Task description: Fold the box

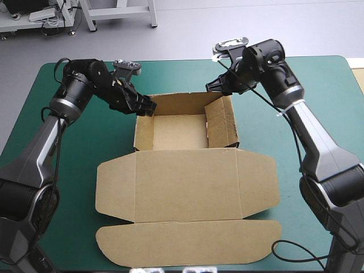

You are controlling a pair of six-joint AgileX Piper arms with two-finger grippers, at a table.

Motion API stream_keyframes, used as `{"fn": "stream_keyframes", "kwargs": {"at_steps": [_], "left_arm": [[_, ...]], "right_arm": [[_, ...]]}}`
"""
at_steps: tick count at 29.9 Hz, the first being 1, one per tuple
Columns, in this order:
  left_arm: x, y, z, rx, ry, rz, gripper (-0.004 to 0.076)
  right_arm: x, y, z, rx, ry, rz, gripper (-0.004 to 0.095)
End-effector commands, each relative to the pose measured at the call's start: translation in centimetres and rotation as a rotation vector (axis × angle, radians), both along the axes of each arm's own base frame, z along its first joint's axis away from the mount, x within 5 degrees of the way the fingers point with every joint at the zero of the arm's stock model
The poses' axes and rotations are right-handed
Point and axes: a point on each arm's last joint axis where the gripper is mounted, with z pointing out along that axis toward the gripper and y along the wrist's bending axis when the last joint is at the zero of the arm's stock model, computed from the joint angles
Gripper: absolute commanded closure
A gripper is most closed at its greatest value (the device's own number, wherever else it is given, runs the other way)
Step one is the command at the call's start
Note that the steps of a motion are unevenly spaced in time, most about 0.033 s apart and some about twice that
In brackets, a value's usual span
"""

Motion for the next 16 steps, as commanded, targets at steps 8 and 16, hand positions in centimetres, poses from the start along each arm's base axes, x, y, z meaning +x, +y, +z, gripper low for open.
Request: {"fn": "stream_keyframes", "kwargs": {"at_steps": [8, 16], "left_arm": [[-11.1, 2.9, 16.1, -0.187, -0.418, 0.024, 0.0672], [-19.1, 6.2, 20.5, -0.144, -0.645, 0.061, 0.0733]], "right_arm": [[-6.5, -3.2, 9.0, 0.101, -0.222, -0.046, 0.0459], [-2.3, -2.8, 1.8, 0.097, 0.022, -0.106, 0.0464]]}}
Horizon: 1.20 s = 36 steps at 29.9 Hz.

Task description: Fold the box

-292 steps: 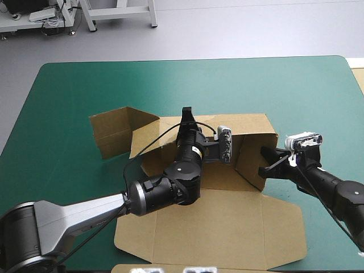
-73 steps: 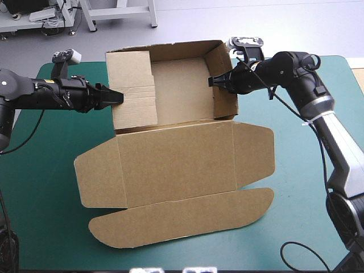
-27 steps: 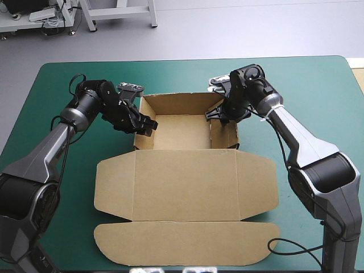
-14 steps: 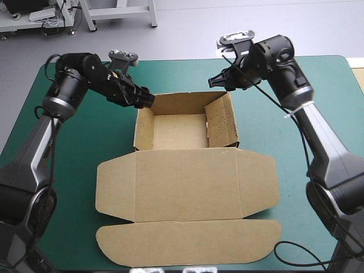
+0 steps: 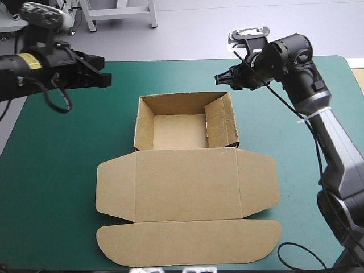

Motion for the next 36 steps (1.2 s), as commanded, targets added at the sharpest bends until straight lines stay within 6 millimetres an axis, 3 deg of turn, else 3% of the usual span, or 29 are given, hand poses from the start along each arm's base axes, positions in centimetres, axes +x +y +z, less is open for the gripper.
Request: {"fn": "stream_keyframes", "kwargs": {"at_steps": [1, 6, 11, 14, 18, 22, 27, 31, 36], "left_arm": [[-4.5, 1.8, 1.9, 0.021, -0.087, 0.038, 0.0733], [-7.2, 3.2, 0.8, 0.068, -0.089, 0.088, 0.0733], [-9.3, 4.0, -2.0, 0.101, -0.029, 0.097, 0.0733], [-10.6, 4.3, -4.2, 0.117, 0.018, 0.094, 0.0733], [-12.2, 4.8, -7.7, 0.133, 0.091, 0.099, 0.0733], [-13.8, 5.4, -11.4, 0.122, 0.139, 0.124, 0.0733], [-15.9, 6.0, -15.4, 0.133, 0.176, 0.127, 0.0733], [-17.0, 6.5, -17.3, 0.146, 0.209, 0.147, 0.0733], [-17.3, 6.8, -17.7, 0.141, 0.212, 0.174, 0.0733]], "right_arm": [[1.1, -0.7, -2.1, 0.018, 0.073, -0.022, 0.0466], [3.2, 0.4, -6.4, 0.041, 0.206, -0.015, 0.0491], [4.7, 1.6, -9.6, 0.076, 0.302, 0.017, 0.0565], [5.4, 1.8, -11.1, 0.06, 0.331, 0.01, 0.0657], [5.8, 1.4, -11.6, 0.006, 0.324, -0.002, 0.0911], [5.8, -0.2, -10.5, -0.065, 0.271, -0.054, 0.0925], [5.1, -5.5, -6.6, -0.114, 0.16, -0.145, 0.0925], [3.8, -12.5, -3.3, -0.128, 0.085, -0.263, 0.0925], [2.2, -21.5, -2.0, -0.211, 0.065, -0.461, 0.0924]]}}
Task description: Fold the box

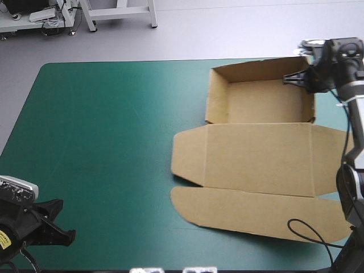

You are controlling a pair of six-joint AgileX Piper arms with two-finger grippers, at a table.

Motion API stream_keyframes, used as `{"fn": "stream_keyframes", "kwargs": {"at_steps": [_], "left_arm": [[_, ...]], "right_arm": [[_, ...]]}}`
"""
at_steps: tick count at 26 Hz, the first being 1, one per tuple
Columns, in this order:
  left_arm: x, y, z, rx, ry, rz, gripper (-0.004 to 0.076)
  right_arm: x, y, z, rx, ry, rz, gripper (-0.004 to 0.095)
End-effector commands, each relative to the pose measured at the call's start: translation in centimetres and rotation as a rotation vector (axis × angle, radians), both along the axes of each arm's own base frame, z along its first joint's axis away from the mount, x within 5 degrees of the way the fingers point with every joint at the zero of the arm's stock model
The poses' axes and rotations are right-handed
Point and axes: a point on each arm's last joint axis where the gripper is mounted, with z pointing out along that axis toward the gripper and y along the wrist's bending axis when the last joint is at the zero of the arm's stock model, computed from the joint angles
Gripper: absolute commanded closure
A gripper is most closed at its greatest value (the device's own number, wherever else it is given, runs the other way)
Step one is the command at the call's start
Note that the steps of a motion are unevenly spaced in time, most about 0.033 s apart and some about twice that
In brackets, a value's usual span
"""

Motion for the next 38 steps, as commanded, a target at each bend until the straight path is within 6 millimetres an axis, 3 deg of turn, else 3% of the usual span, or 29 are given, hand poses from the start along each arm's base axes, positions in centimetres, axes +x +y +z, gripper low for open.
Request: {"fn": "stream_keyframes", "kwargs": {"at_steps": [1, 4, 7, 13, 15, 18, 26, 28, 29, 31, 34, 36, 38], "left_arm": [[-0.1, 0.1, 0.3, -0.009, 0.007, 0.011, 0.0733], [-0.1, 0.1, 0.3, -0.009, 0.007, 0.011, 0.0733], [-0.1, 0.1, 0.3, -0.009, 0.006, 0.011, 0.0733], [-0.1, 0.1, 0.3, -0.004, 0.0, 0.014, 0.0733], [-0.1, 0.1, 0.3, -0.004, 0.0, 0.014, 0.0733], [-0.1, 0.1, 0.3, -0.008, 0.001, 0.012, 0.0733], [-0.1, 0.0, 0.4, -0.022, -0.01, 0.006, 0.0733], [-0.1, -0.1, 0.4, -0.031, -0.009, 0.001, 0.0733], [-0.1, -0.1, 0.4, -0.033, -0.01, 0.0, 0.0733], [-0.2, -0.1, 0.5, -0.029, -0.029, -0.008, 0.0733], [-0.7, 0.0, 0.4, -0.05, -0.096, -0.007, 0.0733], [-1.1, 0.2, -0.9, -0.057, -0.117, -0.007, 0.0733], [-1.4, 0.0, -3.5, -0.077, -0.073, -0.022, 0.0733]], "right_arm": [[-2.9, -5.9, 3.5, -0.083, -0.073, -0.136, 0.0924], [-3.6, -10.3, 2.6, -0.083, -0.049, -0.259, 0.0922], [-4.0, -13.2, 1.5, -0.106, -0.009, -0.317, 0.0867], [-4.5, -15.5, 0.7, -0.077, 0.005, -0.374, 0.0456], [-4.7, -15.7, 0.9, -0.068, -0.002, -0.38, 0.0397], [-5.5, -15.3, 2.1, -0.072, -0.034, -0.38, 0.0394], [-9.7, -10.2, 9.3, 0.118, -0.292, -0.239, 0.043], [-11.8, -8.2, 11.8, 0.197, -0.388, -0.205, 0.0517], [-14.0, -6.3, 13.9, 0.198, -0.463, -0.131, 0.0641], [-17.8, -3.2, 16.1, 0.159, -0.536, -0.031, 0.0805], [-22.7, 0.3, 15.9, 0.137, -0.555, 0.072, 0.0884], [-25.0, 1.5, 13.2, 0.126, -0.489, 0.104, 0.0884], [-27.8, 2.7, 9.8, 0.142, -0.438, 0.134, 0.0883]]}}
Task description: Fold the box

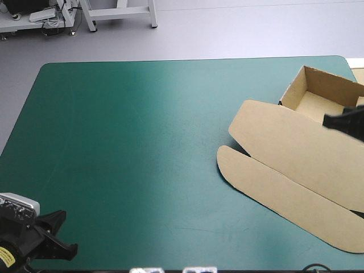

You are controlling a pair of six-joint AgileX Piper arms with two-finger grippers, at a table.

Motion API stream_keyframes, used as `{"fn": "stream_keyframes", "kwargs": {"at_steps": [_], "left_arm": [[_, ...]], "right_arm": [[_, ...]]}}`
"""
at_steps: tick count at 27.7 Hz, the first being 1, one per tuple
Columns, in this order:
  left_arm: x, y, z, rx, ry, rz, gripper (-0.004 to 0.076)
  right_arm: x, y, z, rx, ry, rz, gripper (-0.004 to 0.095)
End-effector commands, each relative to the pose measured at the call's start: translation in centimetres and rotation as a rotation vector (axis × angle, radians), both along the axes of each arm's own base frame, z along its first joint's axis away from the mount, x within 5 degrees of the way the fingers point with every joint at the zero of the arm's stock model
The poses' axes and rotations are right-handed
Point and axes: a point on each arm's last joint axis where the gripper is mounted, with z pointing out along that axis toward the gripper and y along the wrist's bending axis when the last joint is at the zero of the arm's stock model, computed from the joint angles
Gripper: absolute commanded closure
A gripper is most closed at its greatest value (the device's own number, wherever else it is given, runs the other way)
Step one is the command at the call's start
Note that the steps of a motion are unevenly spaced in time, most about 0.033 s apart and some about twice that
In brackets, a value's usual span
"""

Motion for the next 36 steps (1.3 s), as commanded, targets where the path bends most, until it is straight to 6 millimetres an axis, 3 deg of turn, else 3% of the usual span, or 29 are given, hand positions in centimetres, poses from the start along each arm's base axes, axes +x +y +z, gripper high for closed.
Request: {"fn": "stream_keyframes", "kwargs": {"at_steps": [1, 6, 11, 22, 36], "left_arm": [[0.0, -0.5, -1.7, -0.06, -0.015, -0.028, 0.0733], [-1.1, -0.9, -5.5, -0.08, 0.026, -0.103, 0.0733], [-1.3, -0.9, -6.6, -0.078, 0.034, -0.103, 0.0733], [-1.4, -1.1, -6.7, -0.109, 0.05, -0.119, 0.0733], [-1.4, -1.1, -6.7, -0.114, 0.052, -0.115, 0.0733]], "right_arm": [[-2.8, 1.3, -3.4, -0.015, 0.027, 0.059, 0.0883], [-6.6, 2.2, -11.2, -0.001, 0.1, 0.064, 0.0885], [-8.4, 2.6, -15.4, -0.014, 0.114, 0.079, 0.0885], [-10.7, 3.2, -17.7, -0.036, 0.014, 0.08, 0.0885], [-10.8, 3.3, -17.9, -0.032, 0.016, 0.083, 0.0885]]}}
